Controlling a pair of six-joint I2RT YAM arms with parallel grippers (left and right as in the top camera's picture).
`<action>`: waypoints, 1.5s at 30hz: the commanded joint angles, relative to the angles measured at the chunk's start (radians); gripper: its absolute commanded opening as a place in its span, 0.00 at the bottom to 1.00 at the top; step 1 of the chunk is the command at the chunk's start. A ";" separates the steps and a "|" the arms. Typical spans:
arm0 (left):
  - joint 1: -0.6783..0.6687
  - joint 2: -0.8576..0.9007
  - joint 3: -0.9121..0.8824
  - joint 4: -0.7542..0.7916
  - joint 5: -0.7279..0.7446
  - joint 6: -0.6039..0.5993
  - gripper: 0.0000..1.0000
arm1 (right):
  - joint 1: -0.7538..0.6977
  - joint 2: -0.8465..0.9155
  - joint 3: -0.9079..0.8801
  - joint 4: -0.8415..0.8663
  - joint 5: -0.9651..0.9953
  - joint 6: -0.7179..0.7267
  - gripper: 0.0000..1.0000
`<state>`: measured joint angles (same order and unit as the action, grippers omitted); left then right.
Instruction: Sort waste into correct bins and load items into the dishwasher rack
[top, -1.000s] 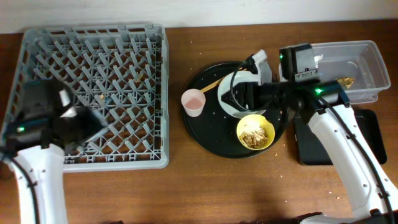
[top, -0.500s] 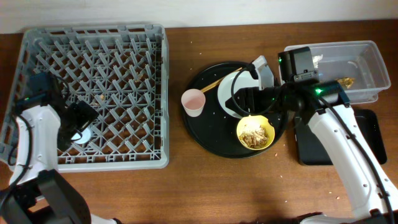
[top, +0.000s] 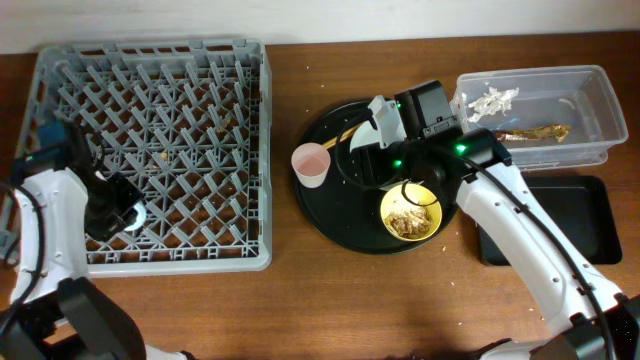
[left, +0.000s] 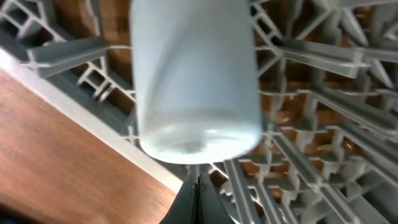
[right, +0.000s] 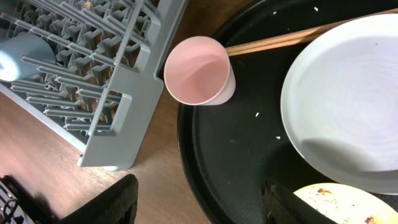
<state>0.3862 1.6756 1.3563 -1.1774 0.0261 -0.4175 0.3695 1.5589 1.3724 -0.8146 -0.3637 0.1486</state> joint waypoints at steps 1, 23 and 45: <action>0.001 -0.008 -0.017 0.088 -0.188 -0.058 0.01 | 0.003 0.002 0.001 0.001 0.009 -0.009 0.63; -0.285 -0.205 0.196 -0.026 0.904 0.449 0.68 | -0.047 0.228 0.004 0.313 -0.183 0.181 0.04; -0.592 -0.204 0.196 0.175 1.541 0.430 0.59 | -0.043 -0.098 0.003 0.542 -0.755 0.071 0.04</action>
<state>-0.1894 1.4815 1.5402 -1.0016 1.4815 0.0059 0.3290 1.4521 1.3716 -0.2752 -1.1999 0.2111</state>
